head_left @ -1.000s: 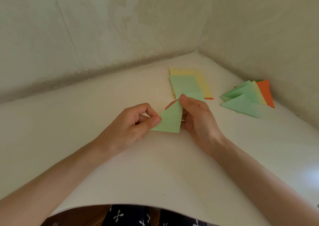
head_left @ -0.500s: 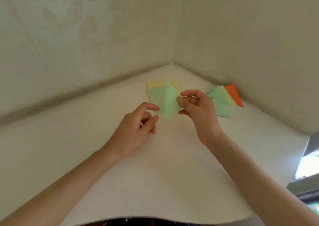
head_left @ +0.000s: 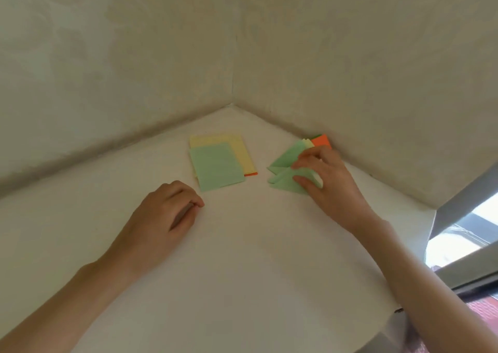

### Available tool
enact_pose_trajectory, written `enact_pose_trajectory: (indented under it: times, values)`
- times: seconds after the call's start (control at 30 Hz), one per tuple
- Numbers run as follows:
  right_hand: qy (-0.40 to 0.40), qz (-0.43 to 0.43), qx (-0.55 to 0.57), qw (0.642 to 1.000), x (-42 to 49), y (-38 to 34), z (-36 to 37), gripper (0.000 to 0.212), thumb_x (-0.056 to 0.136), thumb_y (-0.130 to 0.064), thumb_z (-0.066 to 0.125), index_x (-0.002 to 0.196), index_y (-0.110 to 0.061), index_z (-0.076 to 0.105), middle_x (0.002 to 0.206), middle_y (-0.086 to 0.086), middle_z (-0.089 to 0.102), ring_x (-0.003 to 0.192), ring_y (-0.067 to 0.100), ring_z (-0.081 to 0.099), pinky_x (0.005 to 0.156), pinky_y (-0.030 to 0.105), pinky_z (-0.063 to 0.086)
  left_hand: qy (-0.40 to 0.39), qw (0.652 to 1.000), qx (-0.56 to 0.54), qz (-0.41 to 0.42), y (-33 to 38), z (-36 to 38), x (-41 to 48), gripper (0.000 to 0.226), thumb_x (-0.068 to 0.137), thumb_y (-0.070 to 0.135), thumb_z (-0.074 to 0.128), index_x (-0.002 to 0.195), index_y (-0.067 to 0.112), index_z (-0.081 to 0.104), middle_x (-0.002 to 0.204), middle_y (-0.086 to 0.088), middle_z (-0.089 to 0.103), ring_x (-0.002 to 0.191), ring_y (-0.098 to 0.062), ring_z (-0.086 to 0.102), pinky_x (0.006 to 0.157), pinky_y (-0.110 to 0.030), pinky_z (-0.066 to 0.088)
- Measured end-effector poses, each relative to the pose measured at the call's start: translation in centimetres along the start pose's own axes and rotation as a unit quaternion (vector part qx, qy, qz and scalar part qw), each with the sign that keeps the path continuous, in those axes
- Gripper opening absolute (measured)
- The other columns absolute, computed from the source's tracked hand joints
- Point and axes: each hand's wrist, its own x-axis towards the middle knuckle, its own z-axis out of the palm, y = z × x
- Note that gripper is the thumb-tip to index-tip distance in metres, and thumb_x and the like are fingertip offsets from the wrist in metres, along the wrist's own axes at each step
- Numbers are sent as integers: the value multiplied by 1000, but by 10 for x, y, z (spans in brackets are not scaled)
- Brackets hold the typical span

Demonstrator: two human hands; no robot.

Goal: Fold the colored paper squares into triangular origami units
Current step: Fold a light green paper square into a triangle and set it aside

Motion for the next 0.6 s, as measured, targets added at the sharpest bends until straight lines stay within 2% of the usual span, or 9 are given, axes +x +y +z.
enact_pose_trajectory:
  times: [0.07,0.1,0.2,0.33,0.4,0.5,0.6]
  values:
    - [-34,-99,-39,994,-10,-4,-1,19,86,-19,56,92,-9,71,102,7,62,92,20,52,78,24,41,-4,1000,6,-3,0,0,-1,32,88,36,38,92,19,65,95,13,57,86,-8,52,76,-31,41]
    - [-59,-122,-58,989,-15,-3,0,17,87,-15,56,92,-9,71,101,7,64,90,21,54,75,28,45,-8,1000,10,-4,0,0,-2,32,88,36,37,93,20,65,96,13,57,86,-7,52,76,-30,41]
    - [-96,-102,-71,988,-18,2,5,20,85,-4,55,94,-11,71,100,4,66,87,25,60,68,34,53,-17,999,30,-1,2,1,-4,33,89,36,36,95,20,64,98,13,56,87,-6,52,74,-29,47]
    - [-119,-68,-71,988,-3,6,8,25,82,9,60,94,-11,69,98,4,66,82,31,60,62,37,53,-17,1000,19,-9,5,1,-3,35,88,38,35,96,20,64,98,14,56,88,-6,52,74,-32,50]
    - [-123,-63,-82,987,6,6,11,23,82,8,59,91,-11,69,95,5,67,80,32,61,61,37,52,-16,1000,15,-11,5,0,-3,29,90,35,40,96,19,64,99,14,55,89,-7,53,76,-32,49]
    - [-98,-61,-83,990,19,-7,13,17,81,-3,54,83,-9,70,87,7,68,74,34,62,61,40,52,-17,999,-8,-29,3,-3,-6,12,92,19,55,97,18,66,100,14,55,92,-3,51,80,-30,48]
    - [-48,-93,-37,994,31,-43,22,16,81,-4,56,87,-7,70,88,7,67,76,32,62,62,39,52,-18,999,-14,-46,-6,-15,-11,24,89,31,45,96,20,65,100,17,54,94,0,50,82,-25,45]
